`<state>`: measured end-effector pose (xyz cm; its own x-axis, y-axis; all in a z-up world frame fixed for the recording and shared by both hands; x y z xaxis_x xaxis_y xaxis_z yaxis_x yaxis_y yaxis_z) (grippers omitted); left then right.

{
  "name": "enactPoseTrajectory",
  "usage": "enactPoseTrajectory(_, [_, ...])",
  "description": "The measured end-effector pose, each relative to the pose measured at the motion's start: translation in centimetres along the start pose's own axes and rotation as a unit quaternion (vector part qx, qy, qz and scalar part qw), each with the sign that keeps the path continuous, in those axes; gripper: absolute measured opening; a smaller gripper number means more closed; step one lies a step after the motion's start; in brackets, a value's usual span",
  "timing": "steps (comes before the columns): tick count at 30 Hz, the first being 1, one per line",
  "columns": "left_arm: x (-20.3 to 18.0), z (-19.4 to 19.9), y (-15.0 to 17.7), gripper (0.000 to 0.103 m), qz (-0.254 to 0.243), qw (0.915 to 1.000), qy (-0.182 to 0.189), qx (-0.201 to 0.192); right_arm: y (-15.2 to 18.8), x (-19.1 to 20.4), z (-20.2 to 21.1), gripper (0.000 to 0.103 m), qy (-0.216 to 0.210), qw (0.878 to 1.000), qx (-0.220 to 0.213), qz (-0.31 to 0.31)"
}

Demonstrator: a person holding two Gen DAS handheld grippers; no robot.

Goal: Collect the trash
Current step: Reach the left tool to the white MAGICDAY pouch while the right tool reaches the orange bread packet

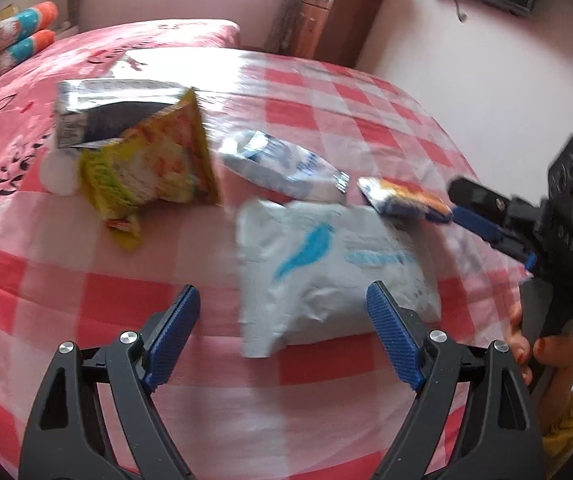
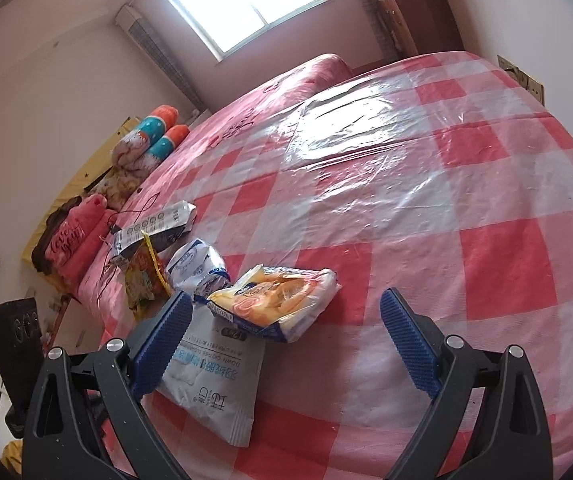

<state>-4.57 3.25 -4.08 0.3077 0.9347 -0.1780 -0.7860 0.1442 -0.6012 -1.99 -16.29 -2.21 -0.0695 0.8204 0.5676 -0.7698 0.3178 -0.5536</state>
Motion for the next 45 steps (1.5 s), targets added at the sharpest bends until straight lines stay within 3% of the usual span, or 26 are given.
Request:
enactPoseTrajectory(6, [-1.7, -1.0, -0.6, 0.086, -0.025, 0.9997, 0.004, -0.008, 0.2, 0.0, -0.8, 0.086, -0.017, 1.0, 0.023, -0.009])
enactPoseTrajectory(11, [-1.8, -1.7, -1.9, 0.086, -0.03, 0.9993, 0.003, -0.021, 0.3, 0.3, -0.5, 0.086, -0.03, 0.999, 0.02, -0.007])
enactPoseTrajectory(18, [-3.9, -3.5, -4.1, 0.086, -0.075, 0.9962, 0.024, -0.037, 0.1, 0.6, 0.2, 0.086, -0.058, 0.998, 0.017, -0.015])
enactPoseTrajectory(27, [-4.9, -3.0, -4.1, 0.086, -0.087, 0.995, 0.036, -0.032, -0.7, -1.6, 1.4, 0.086, -0.019, 0.999, -0.013, -0.025])
enactPoseTrajectory(35, [-2.4, 0.4, -5.9, 0.086, -0.114, 0.9916, -0.01, -0.06, -0.9, -1.2, 0.5, 0.086, 0.025, 1.0, -0.011, 0.013])
enactPoseTrajectory(45, [-2.1, -3.4, -9.6, 0.086, -0.143, 0.9889, -0.023, -0.033, -1.1, 0.0, -2.2, 0.089, 0.06, 0.996, 0.01, 0.061])
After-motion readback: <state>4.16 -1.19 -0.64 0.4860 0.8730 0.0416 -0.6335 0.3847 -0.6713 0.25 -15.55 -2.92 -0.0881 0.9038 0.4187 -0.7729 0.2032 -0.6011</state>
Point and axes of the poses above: each gripper's, at about its wrist camera, not at the fingertips, and z roughly against the way its jaws point, x to its left, y to its underside, the point moved 6 cm from there along -z, roughly the way its jaws point, and after that the axes turned 6 degrees about -z, right-handed, at the moved point
